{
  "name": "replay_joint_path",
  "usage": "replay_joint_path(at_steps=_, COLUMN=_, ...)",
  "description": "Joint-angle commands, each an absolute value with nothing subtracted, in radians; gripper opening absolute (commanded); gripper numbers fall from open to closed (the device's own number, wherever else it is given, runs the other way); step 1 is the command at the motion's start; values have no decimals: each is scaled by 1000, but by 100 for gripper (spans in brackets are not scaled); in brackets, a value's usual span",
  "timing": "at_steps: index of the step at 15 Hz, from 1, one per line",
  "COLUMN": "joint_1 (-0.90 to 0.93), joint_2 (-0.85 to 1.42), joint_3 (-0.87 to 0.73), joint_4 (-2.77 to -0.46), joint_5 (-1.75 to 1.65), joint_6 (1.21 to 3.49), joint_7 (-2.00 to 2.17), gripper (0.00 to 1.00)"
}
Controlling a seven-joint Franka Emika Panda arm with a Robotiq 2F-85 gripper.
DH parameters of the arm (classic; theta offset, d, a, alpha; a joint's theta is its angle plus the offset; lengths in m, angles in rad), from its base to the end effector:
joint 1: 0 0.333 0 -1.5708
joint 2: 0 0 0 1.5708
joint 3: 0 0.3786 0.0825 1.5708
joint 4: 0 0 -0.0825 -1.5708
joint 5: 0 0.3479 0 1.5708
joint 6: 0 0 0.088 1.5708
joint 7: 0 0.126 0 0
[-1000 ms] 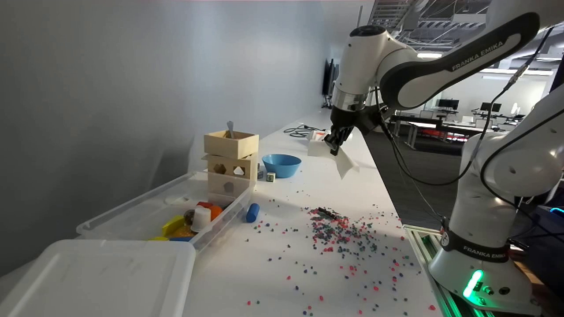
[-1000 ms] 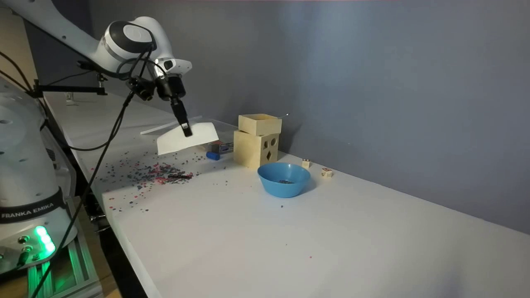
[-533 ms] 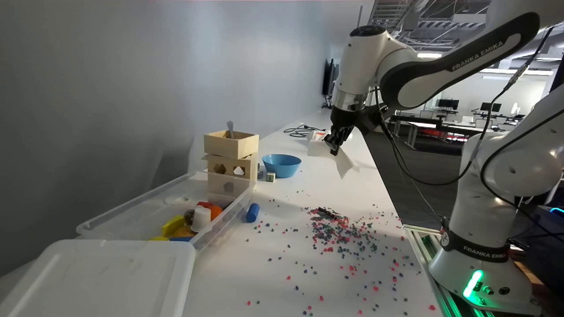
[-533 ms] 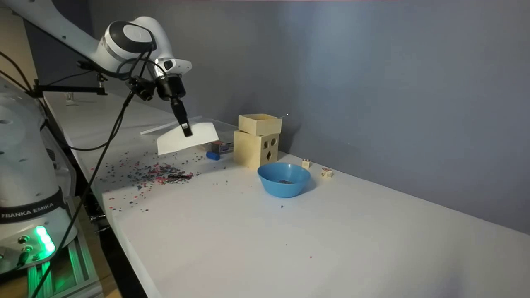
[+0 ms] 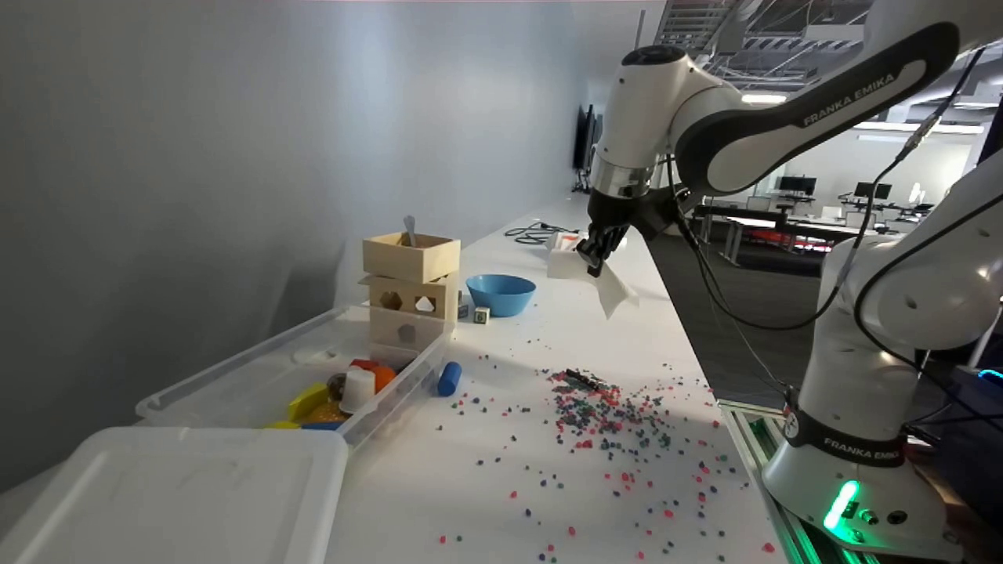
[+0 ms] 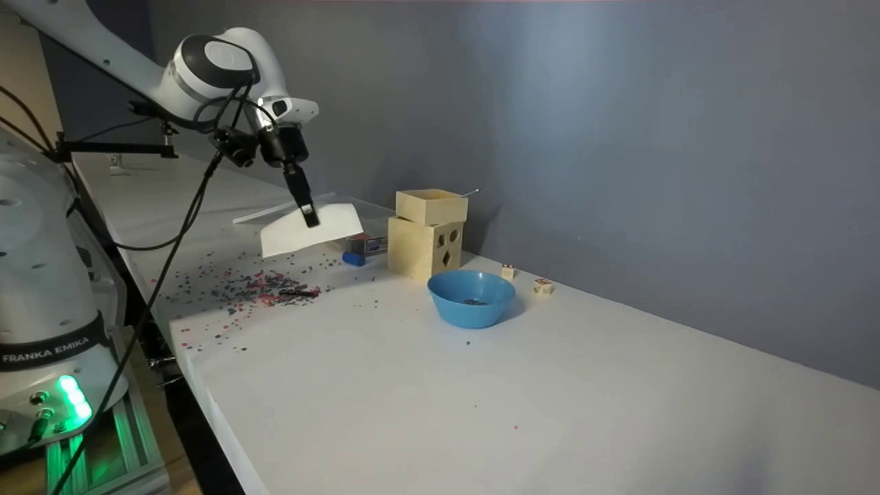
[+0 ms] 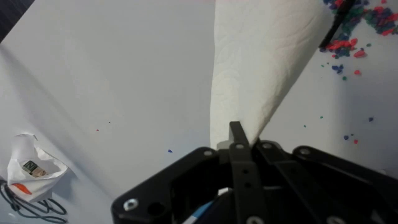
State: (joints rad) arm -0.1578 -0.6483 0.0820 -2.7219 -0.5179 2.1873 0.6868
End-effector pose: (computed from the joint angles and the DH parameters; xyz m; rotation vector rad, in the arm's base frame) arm 0.2841 -0.0448 0.4806 2.6057 -0.6580 0.3300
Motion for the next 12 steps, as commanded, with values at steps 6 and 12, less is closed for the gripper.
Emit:
replay_joint_path(at_steps=6, joint_1=-37, joint_2=-643, joint_3=110, joint_4=-2743, joint_5=-298, joint_6=2311, joint_7=574, gripper=0)
replay_joint_path(at_steps=12, joint_1=119, joint_2=-704, joint_3=98, joint_4=-2770, joint_5=-61, joint_6=2368, joint_7=322, gripper=0)
